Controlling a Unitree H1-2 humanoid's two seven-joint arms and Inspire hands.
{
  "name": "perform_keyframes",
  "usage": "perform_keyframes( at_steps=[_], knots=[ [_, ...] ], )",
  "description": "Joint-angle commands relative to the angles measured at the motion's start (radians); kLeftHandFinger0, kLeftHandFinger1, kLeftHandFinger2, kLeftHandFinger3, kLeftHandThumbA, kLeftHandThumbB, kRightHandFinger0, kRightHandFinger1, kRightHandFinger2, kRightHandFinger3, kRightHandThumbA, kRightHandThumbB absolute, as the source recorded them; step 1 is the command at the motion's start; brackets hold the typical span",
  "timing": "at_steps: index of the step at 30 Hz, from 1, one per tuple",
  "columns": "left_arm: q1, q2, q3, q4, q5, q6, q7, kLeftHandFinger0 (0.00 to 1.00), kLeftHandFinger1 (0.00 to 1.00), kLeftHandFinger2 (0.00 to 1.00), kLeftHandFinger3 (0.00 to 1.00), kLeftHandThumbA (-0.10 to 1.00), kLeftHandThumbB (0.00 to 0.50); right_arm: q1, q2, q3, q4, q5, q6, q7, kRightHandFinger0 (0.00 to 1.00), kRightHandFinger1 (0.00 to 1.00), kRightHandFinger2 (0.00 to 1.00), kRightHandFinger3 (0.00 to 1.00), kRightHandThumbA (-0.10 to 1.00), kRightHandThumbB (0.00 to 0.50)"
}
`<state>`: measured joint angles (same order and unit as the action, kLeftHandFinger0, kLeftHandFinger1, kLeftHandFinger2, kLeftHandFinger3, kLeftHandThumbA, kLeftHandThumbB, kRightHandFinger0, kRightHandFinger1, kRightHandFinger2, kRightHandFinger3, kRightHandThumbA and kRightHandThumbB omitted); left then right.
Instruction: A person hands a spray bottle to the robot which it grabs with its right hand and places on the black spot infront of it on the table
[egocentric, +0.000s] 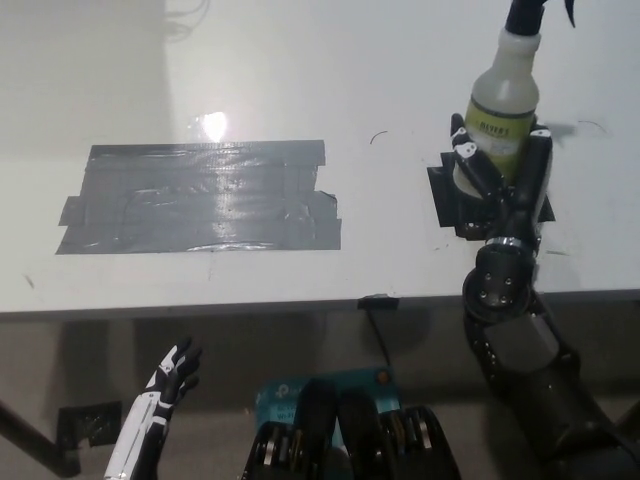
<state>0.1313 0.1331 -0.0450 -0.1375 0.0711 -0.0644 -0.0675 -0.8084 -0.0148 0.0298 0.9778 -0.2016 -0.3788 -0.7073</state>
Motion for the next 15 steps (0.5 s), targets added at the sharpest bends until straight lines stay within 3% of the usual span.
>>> perform_keyframes(
  at_steps=[1,3,7,10,11,12,15],
  knots=[
    [-0.008,0.006,0.004,-0.024,-0.004,-0.03,-0.005,1.0,1.0,1.0,1.0,1.0,0.007,-0.081,-0.006,0.008,0.013,0.006,-0.091,-0.024,0.02,0.14,0.32,0.15,0.75,0.384],
    [-0.013,0.008,0.003,-0.028,-0.001,-0.024,-0.006,1.0,1.0,1.0,1.0,1.0,0.001,-0.082,-0.007,0.013,0.03,0.006,-0.091,-0.025,0.01,0.13,0.31,0.12,0.72,0.354],
    [-0.014,0.007,0.002,-0.031,-0.001,-0.021,-0.006,1.0,1.0,1.0,1.0,1.0,0.009,-0.075,-0.009,0.028,0.045,0.0,-0.091,-0.02,0.0,0.12,0.31,0.16,0.74,0.355],
    [-0.014,0.008,0.002,-0.032,-0.001,-0.019,-0.007,1.0,1.0,1.0,1.0,1.0,0.006,-0.068,-0.008,0.034,0.046,0.002,-0.091,-0.013,0.0,0.07,0.26,0.08,0.73,0.347],
    [-0.016,0.009,0.002,-0.034,-0.001,-0.018,-0.007,1.0,1.0,1.0,1.0,1.0,0.007,-0.068,-0.009,0.035,0.045,0.004,-0.091,-0.012,0.0,0.07,0.26,0.1,0.73,0.344],
    [-0.019,0.01,0.003,-0.035,0.003,-0.018,-0.006,1.0,1.0,1.0,1.0,1.0,0.012,-0.067,-0.01,0.034,0.042,0.009,-0.091,-0.011,0.01,0.09,0.29,0.07,0.74,0.347],
    [-0.021,0.009,0.003,-0.034,0.003,-0.02,-0.005,1.0,1.0,1.0,1.0,1.0,0.011,-0.068,-0.013,0.035,0.039,0.011,-0.091,-0.017,0.0,0.12,0.33,0.1,0.73,0.343]
  ],
)
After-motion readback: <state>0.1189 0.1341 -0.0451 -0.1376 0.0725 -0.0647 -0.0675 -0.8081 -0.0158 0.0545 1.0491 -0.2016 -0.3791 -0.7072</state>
